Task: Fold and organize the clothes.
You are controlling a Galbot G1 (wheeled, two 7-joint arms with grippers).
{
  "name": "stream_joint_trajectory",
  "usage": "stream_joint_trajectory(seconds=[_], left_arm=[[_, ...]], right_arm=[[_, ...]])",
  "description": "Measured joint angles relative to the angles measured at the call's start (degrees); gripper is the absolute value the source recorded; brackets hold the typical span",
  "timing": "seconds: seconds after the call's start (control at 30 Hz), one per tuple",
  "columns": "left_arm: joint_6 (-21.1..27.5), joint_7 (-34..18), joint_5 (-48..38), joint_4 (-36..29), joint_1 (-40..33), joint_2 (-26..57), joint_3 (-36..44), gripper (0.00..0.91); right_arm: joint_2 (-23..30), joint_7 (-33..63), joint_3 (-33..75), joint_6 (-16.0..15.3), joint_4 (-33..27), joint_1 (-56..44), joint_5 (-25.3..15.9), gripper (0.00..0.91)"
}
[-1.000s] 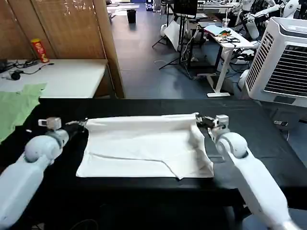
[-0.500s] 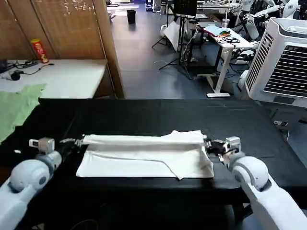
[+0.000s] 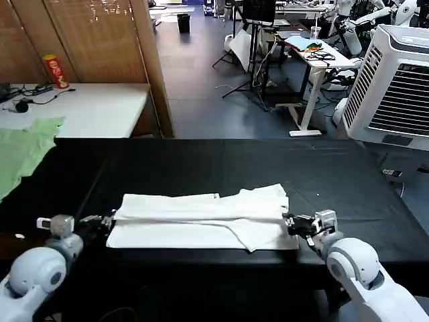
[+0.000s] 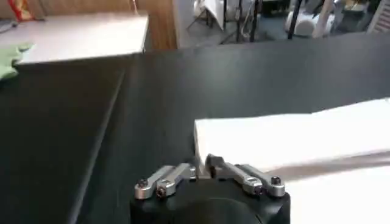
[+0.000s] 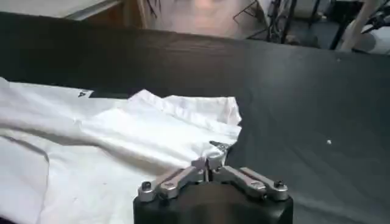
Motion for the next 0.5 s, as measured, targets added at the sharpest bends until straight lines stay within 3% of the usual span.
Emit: stream_joint_trajectory(seconds=[0.23, 0.5], left_arm=[[-0.50, -1.41, -0.56, -1.14, -0.79, -1.70, -1.25, 0.878], [-0.42, -1.23, -3.20, 5.82, -11.90, -6.62, 2.19, 0.878]], right_arm=[[3.43, 2.63, -1.56, 4.53, -3.82, 5.28, -4.41, 0.878], [8.54, 2.30, -4.97, 7.71, -13.64, 11.57, -7.14, 0.878]])
